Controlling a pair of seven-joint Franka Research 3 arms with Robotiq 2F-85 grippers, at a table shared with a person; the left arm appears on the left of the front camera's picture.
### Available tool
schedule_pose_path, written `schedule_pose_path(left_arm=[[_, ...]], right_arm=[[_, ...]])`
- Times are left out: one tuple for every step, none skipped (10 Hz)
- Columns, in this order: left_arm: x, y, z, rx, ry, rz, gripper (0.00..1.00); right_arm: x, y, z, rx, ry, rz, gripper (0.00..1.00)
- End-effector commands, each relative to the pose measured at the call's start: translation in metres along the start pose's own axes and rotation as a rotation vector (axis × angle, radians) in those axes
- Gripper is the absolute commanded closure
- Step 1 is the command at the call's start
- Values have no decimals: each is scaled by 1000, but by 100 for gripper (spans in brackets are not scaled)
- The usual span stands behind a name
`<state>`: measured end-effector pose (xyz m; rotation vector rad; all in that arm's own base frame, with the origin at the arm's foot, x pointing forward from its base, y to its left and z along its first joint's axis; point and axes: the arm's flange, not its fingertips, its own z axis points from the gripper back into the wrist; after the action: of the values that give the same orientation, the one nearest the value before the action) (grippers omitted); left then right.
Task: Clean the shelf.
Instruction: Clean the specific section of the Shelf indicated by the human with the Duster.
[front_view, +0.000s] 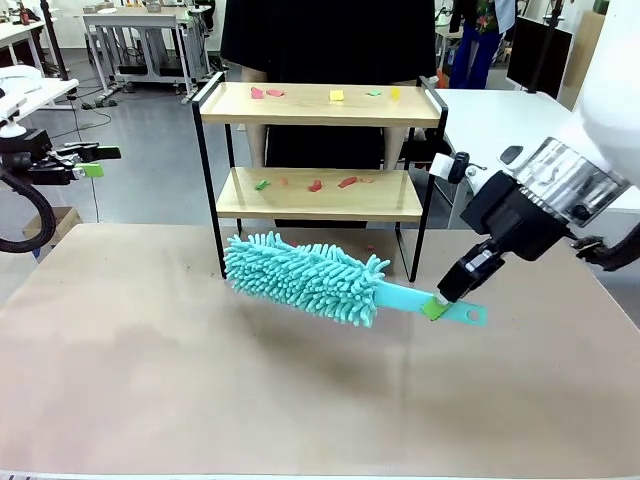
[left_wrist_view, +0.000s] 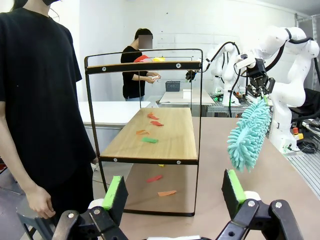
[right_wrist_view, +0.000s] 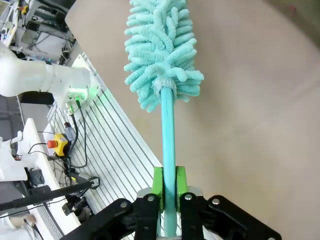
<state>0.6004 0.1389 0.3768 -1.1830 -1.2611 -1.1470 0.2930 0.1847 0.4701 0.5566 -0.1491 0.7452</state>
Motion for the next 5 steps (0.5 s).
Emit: schedule_pose_path(left_arm=[[2, -2, 1, 1, 9, -15, 0], [2, -2, 1, 1, 9, -15, 0], [2, -2, 1, 1, 9, -15, 0], [2, -2, 1, 1, 9, -15, 0], [2, -2, 1, 1, 9, -15, 0]], right_arm=[[-3, 0, 9, -4, -10, 7, 87], [-3, 0, 9, -4, -10, 7, 87], [-3, 0, 9, -4, -10, 7, 87], [-1, -1, 5, -1, -12, -1, 87], [16, 3, -12, -21, -30, -31, 87]])
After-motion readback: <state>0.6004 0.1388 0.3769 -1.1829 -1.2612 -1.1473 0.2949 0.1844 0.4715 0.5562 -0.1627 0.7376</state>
